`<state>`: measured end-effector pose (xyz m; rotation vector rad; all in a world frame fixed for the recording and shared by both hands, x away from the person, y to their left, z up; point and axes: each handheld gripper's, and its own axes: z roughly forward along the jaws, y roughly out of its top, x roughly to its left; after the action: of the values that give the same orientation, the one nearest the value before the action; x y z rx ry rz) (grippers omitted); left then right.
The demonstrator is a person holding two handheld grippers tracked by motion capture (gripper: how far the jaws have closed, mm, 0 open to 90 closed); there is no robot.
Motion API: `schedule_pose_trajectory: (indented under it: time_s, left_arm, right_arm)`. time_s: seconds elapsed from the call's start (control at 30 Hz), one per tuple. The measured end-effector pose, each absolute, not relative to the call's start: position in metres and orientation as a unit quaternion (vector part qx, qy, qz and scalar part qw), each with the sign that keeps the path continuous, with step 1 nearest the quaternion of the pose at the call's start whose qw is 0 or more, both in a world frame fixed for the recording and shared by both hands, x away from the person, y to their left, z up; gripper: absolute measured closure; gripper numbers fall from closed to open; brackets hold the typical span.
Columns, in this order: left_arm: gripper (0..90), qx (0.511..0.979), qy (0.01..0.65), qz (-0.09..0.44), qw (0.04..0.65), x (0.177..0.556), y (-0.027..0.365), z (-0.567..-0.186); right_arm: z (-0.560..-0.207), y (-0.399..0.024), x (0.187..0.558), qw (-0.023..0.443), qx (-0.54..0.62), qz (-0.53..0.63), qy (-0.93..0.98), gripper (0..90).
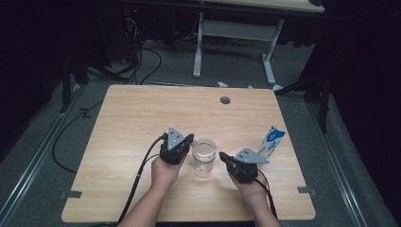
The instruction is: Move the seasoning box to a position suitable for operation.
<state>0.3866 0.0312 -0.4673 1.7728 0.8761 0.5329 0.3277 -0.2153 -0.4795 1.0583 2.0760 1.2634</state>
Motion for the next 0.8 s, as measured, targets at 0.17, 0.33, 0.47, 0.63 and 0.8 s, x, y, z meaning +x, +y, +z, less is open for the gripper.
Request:
schedule_pose_trajectory:
  time_s: [0.17,0.33,0.47,0.63,0.8]
  left_arm:
    - [90.0,0.738,0.367,0.221,0.521,0.3867,0.0314,-0.4675]
    - [90.0,0.737,0.368,0.222,0.522,0.3868,0.0320,-0.4679]
    - [90.0,0.737,0.370,0.221,0.522,0.3873,0.0323,-0.4683]
    - [90.0,0.695,0.401,0.200,0.562,0.3856,0.0230,-0.4708]
    - [90.0,0.698,0.400,0.194,0.561,0.3858,0.0233,-0.4708]
  right_arm:
    - [-0.4795,-0.2137,0.3284,0.245,0.385,0.459,0.762,89.9]
    - [-0.4799,-0.2131,0.3294,0.244,0.384,0.458,0.763,89.8]
    - [-0.4798,-0.2121,0.3295,0.245,0.383,0.458,0.764,89.9]
    - [-0.4794,-0.2114,0.3289,0.245,0.382,0.462,0.762,89.8]
    - [-0.4769,-0.2087,0.3270,0.246,0.375,0.465,0.763,89.8]
